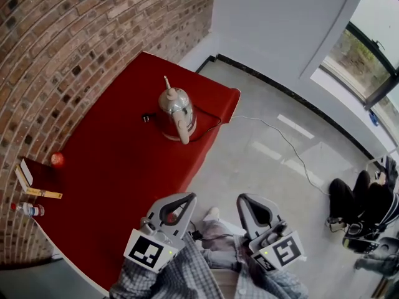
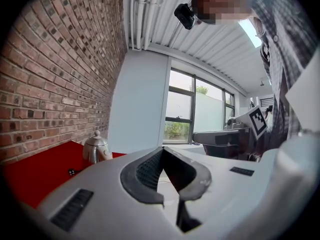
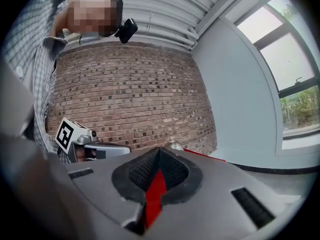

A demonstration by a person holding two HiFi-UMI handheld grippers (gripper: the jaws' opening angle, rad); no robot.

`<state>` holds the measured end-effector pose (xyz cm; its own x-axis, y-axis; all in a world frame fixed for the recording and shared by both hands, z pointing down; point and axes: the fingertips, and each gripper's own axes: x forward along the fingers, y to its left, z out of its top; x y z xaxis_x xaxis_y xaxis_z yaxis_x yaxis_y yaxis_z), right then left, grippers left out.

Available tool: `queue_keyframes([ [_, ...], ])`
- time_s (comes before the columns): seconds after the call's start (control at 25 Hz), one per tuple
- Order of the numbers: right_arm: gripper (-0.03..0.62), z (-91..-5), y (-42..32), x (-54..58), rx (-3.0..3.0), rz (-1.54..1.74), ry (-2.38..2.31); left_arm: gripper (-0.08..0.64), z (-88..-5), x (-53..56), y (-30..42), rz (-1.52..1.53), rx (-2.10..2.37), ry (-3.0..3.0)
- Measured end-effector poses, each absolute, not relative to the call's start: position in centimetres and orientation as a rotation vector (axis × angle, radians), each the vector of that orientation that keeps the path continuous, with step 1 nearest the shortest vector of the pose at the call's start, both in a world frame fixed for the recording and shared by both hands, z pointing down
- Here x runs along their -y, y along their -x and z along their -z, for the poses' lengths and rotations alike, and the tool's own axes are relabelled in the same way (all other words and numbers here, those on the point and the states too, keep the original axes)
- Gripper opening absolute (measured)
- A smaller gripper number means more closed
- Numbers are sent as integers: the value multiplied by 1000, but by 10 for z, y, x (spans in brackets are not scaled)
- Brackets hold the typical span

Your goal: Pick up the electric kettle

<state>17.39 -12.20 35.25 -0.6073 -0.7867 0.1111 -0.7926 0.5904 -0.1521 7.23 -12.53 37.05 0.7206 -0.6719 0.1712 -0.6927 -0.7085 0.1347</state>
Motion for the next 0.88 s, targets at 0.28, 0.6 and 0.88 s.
queue_keyframes([
  [0.28, 6, -350, -205, 161, 2821, -260, -1309, 6, -369, 157, -104, -158, 1175, -2721],
  [0.6, 6, -352, -217, 175, 2846, -247, -1250, 8, -375, 178, -109, -117, 1284, -2644],
  [0.88, 7, -356, -220, 178, 2858, -262, -1222, 8, -382, 191, -102, -92, 1345, -2593],
])
